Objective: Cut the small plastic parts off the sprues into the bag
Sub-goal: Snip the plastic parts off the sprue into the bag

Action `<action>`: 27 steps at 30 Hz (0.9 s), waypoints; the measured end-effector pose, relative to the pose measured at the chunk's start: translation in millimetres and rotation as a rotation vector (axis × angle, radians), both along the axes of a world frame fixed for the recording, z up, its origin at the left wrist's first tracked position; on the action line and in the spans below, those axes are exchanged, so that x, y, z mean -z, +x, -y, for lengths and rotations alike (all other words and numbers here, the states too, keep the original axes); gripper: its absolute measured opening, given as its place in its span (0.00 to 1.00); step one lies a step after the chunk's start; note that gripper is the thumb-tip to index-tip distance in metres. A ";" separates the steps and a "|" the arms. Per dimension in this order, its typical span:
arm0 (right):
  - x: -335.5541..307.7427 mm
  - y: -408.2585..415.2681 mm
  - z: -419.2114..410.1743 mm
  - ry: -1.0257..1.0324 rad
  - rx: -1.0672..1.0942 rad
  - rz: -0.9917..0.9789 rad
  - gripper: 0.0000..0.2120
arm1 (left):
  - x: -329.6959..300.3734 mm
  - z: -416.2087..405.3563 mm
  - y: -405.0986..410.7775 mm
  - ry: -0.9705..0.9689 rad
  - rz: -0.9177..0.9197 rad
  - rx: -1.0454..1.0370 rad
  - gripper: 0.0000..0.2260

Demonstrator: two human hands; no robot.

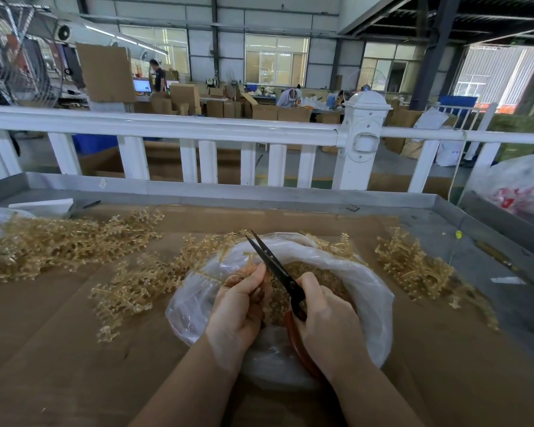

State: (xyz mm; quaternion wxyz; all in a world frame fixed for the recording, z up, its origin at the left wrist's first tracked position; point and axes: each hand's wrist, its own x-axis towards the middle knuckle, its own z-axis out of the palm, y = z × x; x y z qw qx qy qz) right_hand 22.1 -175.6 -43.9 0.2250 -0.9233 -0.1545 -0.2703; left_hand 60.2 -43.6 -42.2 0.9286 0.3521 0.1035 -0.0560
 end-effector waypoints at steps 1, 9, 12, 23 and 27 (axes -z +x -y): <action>-0.1 0.4 -0.2 -0.001 0.000 -0.003 0.11 | -0.5 0.1 -0.5 0.007 0.006 -0.001 0.09; 1.7 0.4 1.2 -0.006 0.006 -0.007 0.09 | -1.1 0.7 -1.3 0.018 -0.007 -0.020 0.06; 1.6 -0.4 0.4 0.018 0.020 0.008 0.09 | -0.7 0.9 -2.0 0.056 0.004 -0.020 0.07; 2.1 5.2 1.1 0.037 0.063 -0.002 0.09 | -3.2 2.9 -3.8 0.078 -0.017 -0.030 0.15; 4.0 5.4 2.1 0.099 0.099 -0.006 0.11 | 0.1 2.9 -2.7 0.033 0.014 -0.044 0.10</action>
